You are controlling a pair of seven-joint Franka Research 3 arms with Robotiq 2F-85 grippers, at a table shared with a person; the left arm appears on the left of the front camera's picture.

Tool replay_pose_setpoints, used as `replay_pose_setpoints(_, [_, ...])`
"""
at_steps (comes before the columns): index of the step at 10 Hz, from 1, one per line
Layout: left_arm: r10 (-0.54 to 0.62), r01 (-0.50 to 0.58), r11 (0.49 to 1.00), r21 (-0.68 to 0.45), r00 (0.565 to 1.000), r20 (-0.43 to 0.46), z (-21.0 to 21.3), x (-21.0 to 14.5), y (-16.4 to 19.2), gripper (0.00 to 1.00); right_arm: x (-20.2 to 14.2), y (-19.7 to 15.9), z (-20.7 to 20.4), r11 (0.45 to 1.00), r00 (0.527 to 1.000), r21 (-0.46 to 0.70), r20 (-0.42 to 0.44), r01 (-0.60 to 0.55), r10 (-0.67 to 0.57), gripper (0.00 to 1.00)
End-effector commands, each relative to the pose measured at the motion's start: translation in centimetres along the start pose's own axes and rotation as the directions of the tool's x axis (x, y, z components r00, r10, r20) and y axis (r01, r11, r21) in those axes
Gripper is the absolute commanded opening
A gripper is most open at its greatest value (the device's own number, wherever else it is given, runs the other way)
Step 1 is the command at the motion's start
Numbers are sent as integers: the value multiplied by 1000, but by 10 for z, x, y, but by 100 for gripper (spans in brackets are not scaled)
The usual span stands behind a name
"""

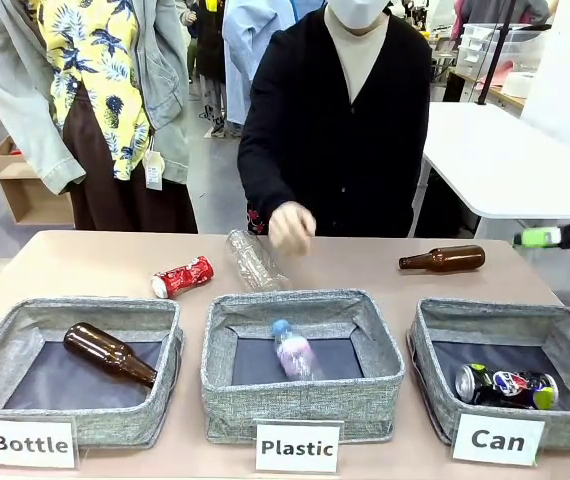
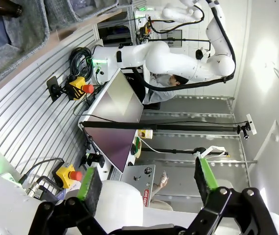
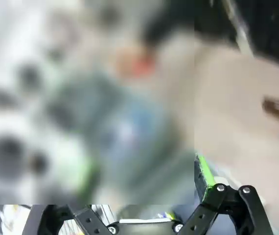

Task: Sort the can waste into the basket.
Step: Pick up the can waste from the table and place it in the right Fabric basket.

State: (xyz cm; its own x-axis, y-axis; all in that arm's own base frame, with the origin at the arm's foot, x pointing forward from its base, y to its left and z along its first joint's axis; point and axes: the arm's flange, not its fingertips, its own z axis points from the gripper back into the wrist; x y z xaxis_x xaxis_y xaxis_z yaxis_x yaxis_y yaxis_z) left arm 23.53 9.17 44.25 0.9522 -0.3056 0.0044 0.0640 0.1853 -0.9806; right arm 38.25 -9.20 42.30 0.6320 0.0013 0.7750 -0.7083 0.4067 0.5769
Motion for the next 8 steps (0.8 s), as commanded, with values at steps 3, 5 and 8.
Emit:
replay_pose_setpoints(3, [-20, 20, 1000, -18, 1000, 10, 0, 1, -2, 100, 0, 0, 0, 1000, 1000, 0, 0, 0, 0, 100])
replay_pose_setpoints(5, [-20, 20, 1000, -18, 1000, 10, 0, 1, -2, 100, 0, 0, 0, 1000, 1000, 0, 0, 0, 0, 100])
replay_pose_setpoints(8, [-20, 20, 1000, -18, 1000, 10, 0, 1, -2, 100, 0, 0, 0, 1000, 1000, 0, 0, 0, 0, 100])
